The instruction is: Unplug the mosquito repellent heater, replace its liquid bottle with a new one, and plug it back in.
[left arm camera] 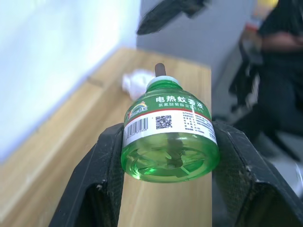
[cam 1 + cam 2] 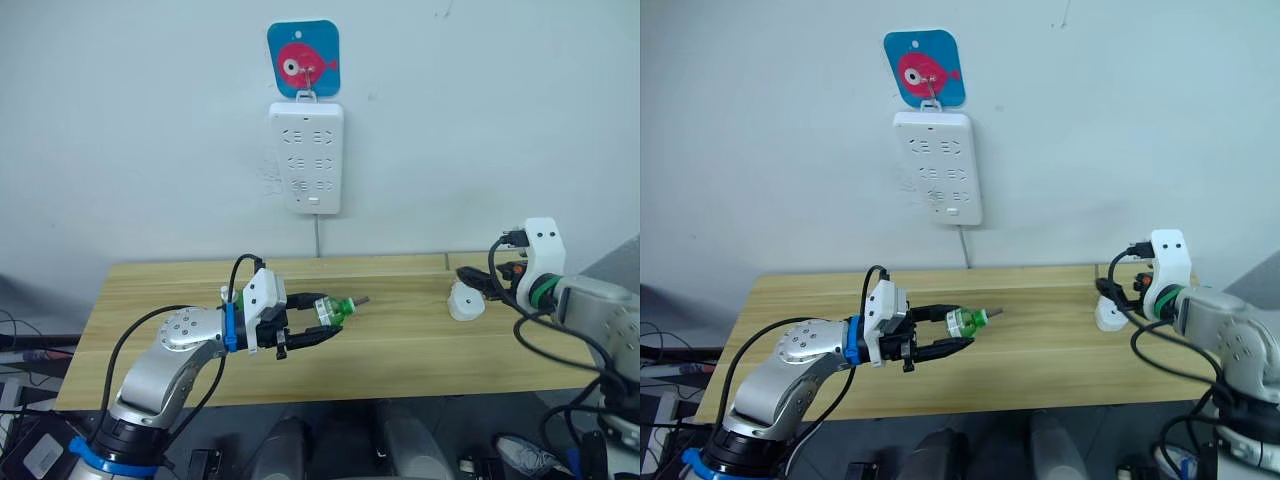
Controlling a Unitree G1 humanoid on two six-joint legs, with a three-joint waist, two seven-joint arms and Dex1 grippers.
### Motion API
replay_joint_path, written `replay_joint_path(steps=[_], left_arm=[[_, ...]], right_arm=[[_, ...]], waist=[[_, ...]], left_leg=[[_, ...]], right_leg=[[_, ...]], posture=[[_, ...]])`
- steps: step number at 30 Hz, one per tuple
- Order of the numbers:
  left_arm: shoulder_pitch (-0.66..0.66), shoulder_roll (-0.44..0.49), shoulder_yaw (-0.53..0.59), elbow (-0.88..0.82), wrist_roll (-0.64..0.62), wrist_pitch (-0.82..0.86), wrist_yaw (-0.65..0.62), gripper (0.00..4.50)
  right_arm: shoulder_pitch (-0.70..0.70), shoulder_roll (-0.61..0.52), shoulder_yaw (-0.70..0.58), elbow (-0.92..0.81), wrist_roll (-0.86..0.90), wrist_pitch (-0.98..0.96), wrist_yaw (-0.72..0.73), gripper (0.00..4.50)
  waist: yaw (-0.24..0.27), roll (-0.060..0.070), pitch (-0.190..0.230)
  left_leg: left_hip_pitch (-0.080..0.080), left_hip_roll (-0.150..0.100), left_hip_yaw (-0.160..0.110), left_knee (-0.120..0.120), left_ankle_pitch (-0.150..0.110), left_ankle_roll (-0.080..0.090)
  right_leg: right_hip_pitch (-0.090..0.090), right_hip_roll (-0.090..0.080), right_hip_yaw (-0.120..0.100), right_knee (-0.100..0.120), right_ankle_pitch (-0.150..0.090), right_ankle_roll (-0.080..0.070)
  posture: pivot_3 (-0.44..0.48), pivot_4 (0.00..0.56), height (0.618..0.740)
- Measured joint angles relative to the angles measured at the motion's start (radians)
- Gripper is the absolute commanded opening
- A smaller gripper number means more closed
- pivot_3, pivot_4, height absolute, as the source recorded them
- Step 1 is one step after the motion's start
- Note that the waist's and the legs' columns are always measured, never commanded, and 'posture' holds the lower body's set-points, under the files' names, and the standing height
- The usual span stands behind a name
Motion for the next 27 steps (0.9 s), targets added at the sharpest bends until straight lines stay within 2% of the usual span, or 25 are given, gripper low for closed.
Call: replay_joint_path(steps=[2,5,9,13,19,22,27], left_arm=[[-0.002,-0.04,-0.002,-0.003,0.0,0.0,0.033,2.25],[-0.02,-0.068,-0.002,-0.001,0.004,-0.007,0.056,2.25],[-0.061,-0.095,-0.002,0.021,0.014,-0.029,0.073,2.25],[-0.075,-0.101,-0.008,0.031,0.021,-0.038,0.073,2.25],[-0.105,-0.133,-0.038,0.031,0.04,-0.048,0.08,2.25],[-0.111,-0.139,-0.04,0.031,0.045,-0.049,0.092,2.25],[-0.11,-0.147,-0.039,0.032,0.052,-0.056,0.103,2.25]], right_arm=[[0.088,0.132,-0.023,-0.097,0.138,-0.019,-0.01,4.5],[0.182,0.241,-0.03,-0.112,0.362,-0.09,-0.12,4.5],[0.213,0.282,0.087,-0.08,0.559,-0.222,-0.301,4.5],[0.185,0.271,0.202,-0.035,0.603,-0.32,-0.391,4.5],[0.092,0.261,0.328,0.056,0.559,-0.427,-0.42,4.5],[0.083,0.256,0.361,0.081,0.552,-0.467,-0.42,3.67],[0.083,0.253,0.4,0.095,0.561,-0.518,-0.423,1.87]], waist=[[-0.004,0.001,0.0],[-0.008,0.0,-0.001],[-0.02,0.0,-0.001],[-0.032,-0.001,-0.002],[-0.032,-0.001,-0.003],[-0.032,-0.001,-0.003],[-0.031,-0.001,-0.003]], left_leg=[[0.0,0.0,0.002,0.0,0.0,0.0],[0.0,-0.001,0.004,0.002,0.0,-0.001],[0.002,-0.002,0.008,0.002,0.001,-0.001],[0.001,-0.002,0.007,0.002,0.001,-0.001],[0.0,-0.002,0.005,0.002,0.001,-0.001],[0.0,-0.002,0.003,0.001,0.001,-0.001],[0.0,-0.002,0.003,0.001,0.001,-0.001]], right_leg=[[-0.001,0.0,0.002,0.001,0.0,0.0],[0.0,-0.001,0.004,0.001,0.0,0.0],[0.0,-0.001,0.005,0.001,0.0,0.001],[0.0,0.001,0.004,0.001,0.0,0.001],[-0.001,0.001,0.004,0.001,0.001,0.0],[-0.001,0.0,0.004,0.001,0.001,0.0],[-0.001,0.0,0.003,0.001,0.001,0.0]], posture=[[-0.18,0.184,0.74],[-0.188,0.18,0.74],[-0.191,0.175,0.74],[-0.179,0.17,0.74],[-0.168,0.166,0.74],[-0.163,0.164,0.74],[-0.161,0.163,0.74]])
